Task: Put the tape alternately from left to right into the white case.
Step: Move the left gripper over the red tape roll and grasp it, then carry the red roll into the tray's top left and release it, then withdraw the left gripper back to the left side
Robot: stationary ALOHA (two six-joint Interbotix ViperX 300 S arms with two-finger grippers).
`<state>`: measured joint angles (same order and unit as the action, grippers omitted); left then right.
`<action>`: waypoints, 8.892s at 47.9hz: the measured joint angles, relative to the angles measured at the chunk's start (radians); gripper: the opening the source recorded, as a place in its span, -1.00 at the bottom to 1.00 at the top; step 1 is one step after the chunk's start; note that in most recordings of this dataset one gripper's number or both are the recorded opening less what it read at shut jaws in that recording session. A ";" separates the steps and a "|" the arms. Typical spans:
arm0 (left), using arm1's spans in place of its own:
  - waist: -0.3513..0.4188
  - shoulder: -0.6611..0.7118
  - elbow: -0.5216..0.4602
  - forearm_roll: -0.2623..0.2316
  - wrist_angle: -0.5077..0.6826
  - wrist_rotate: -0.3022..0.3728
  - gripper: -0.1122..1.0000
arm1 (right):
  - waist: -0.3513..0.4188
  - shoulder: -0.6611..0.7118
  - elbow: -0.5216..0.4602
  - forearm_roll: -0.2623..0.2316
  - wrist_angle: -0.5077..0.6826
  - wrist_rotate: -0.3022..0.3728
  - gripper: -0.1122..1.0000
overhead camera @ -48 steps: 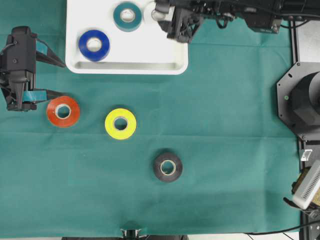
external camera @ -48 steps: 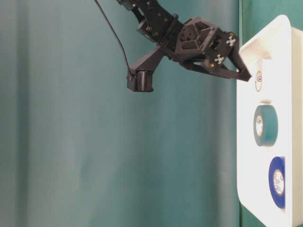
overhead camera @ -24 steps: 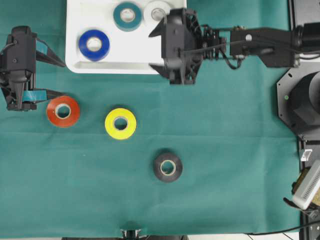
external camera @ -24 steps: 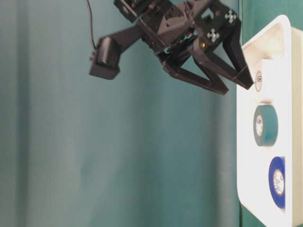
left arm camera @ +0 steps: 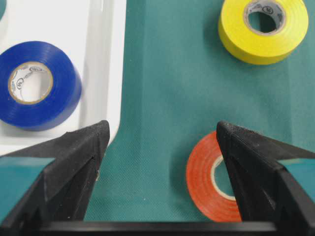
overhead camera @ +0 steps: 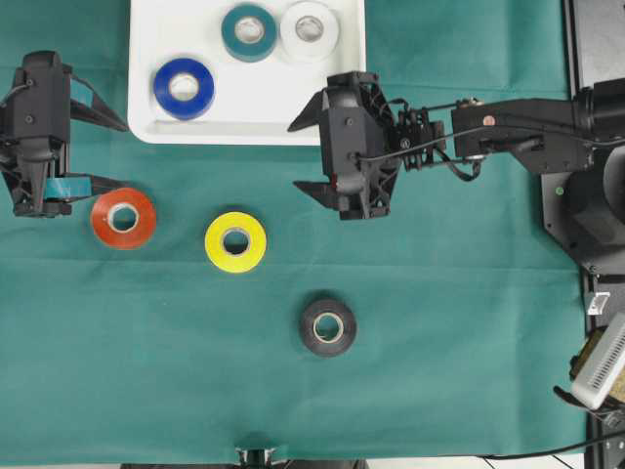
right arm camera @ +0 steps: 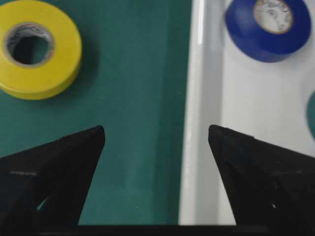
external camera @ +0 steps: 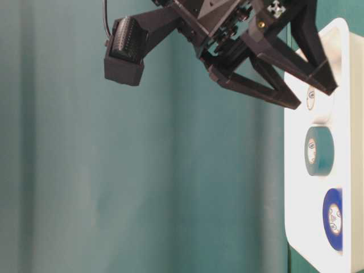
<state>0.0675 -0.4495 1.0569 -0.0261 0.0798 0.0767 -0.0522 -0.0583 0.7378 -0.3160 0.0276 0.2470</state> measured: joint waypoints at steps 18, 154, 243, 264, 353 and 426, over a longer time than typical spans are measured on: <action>0.000 0.002 0.000 0.000 0.002 0.000 0.98 | 0.041 -0.002 0.029 0.000 -0.044 0.044 0.64; -0.084 0.357 -0.020 0.000 -0.051 -0.167 -0.32 | 0.041 0.000 0.034 0.000 -0.035 0.049 0.64; 0.153 0.181 -0.146 0.000 0.117 -0.186 -0.32 | 0.041 -0.002 0.035 0.000 -0.034 0.049 0.64; 0.344 0.350 -0.288 0.002 0.089 -0.084 -0.32 | 0.041 -0.002 0.040 0.000 -0.034 0.049 0.64; 0.520 0.528 -0.440 0.002 0.106 -0.046 1.00 | 0.041 -0.002 0.041 0.000 -0.034 0.051 0.65; -0.057 0.227 -0.166 0.002 0.092 -0.052 1.00 | 0.041 -0.002 0.041 0.000 -0.034 0.051 0.64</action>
<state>0.0107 -0.2224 0.8912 -0.0245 0.1718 0.0245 -0.0107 -0.0598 0.7793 -0.3160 -0.0061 0.2976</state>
